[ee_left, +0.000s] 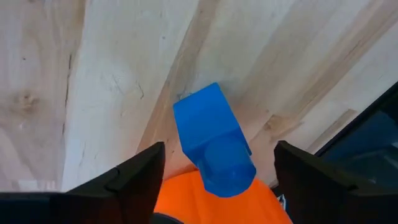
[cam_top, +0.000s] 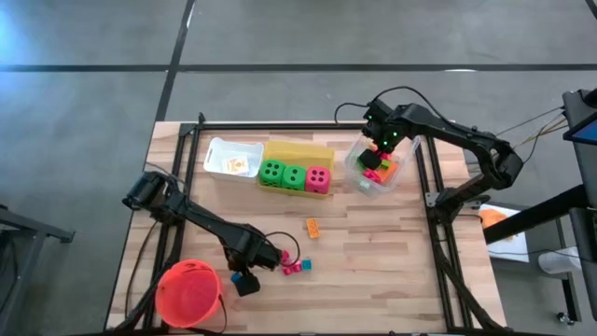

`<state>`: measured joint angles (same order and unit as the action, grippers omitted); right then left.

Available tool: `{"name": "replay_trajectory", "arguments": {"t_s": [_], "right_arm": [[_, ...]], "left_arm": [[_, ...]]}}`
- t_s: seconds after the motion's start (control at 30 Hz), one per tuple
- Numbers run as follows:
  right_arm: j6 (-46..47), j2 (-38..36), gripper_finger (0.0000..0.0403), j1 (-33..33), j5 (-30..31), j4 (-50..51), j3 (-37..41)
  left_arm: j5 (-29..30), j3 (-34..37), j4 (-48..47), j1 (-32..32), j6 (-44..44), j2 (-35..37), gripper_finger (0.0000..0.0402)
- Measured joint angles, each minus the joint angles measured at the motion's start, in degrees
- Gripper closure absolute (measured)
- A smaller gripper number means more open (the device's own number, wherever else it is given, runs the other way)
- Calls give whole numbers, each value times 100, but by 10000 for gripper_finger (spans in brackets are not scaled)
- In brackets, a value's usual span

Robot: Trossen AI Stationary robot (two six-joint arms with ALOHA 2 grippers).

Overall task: Pick & Place Toys
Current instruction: Put the dark blue game piece into the transparent bin

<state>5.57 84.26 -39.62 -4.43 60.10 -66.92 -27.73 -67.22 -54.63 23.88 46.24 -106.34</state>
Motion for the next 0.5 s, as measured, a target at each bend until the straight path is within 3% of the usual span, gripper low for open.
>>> {"name": "replay_trajectory", "arguments": {"t_s": [0.5], "right_arm": [[26,-445,36,0,1,-9,2]], "left_arm": [[-147,0,108,2,-92,-4,193]]}}
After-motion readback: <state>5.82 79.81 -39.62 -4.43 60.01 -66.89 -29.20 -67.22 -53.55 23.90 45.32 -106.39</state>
